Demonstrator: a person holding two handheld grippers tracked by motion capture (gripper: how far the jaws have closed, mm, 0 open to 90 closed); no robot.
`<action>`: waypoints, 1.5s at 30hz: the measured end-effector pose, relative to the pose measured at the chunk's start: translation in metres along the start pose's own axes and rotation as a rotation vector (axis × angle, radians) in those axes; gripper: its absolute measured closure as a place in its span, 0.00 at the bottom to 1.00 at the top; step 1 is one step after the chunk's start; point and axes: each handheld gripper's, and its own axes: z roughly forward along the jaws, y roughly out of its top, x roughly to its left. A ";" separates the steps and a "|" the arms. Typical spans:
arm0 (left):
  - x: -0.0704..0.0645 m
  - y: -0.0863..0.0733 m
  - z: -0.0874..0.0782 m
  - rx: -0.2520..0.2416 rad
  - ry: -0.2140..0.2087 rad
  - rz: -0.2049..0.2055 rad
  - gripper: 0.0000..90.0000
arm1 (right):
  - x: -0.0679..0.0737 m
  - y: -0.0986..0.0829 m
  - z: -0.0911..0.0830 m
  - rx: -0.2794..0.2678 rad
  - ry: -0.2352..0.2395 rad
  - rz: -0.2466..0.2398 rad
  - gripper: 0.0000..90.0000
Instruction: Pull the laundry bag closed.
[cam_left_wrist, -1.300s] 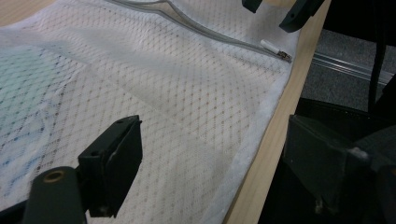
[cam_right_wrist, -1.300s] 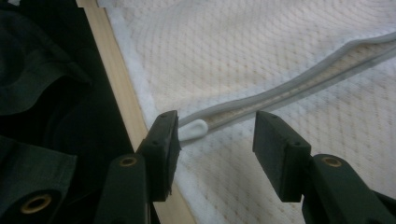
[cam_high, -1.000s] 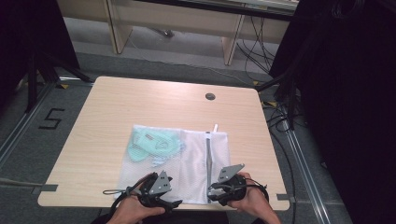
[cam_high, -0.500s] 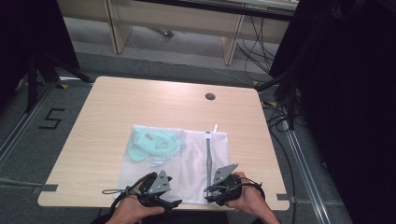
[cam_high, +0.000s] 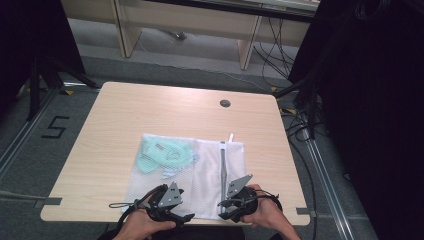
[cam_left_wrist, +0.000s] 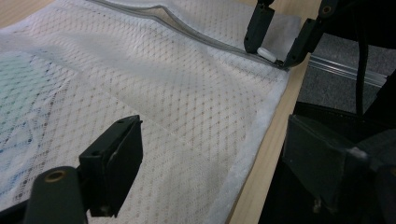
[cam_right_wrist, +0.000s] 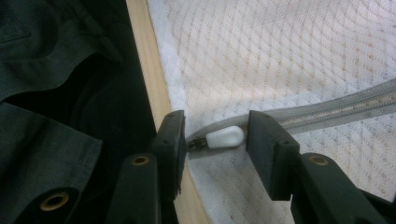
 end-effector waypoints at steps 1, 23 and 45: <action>0.000 0.000 0.000 0.001 -0.001 0.000 0.22 | 0.000 0.000 -0.001 -0.001 -0.003 -0.003 0.67; -0.001 0.000 -0.001 0.008 -0.007 0.006 0.22 | 0.003 0.000 -0.006 -0.016 0.025 -0.072 0.88; -0.007 0.002 0.002 -0.008 -0.044 0.017 0.23 | 0.003 0.000 -0.011 -0.041 0.012 -0.004 0.96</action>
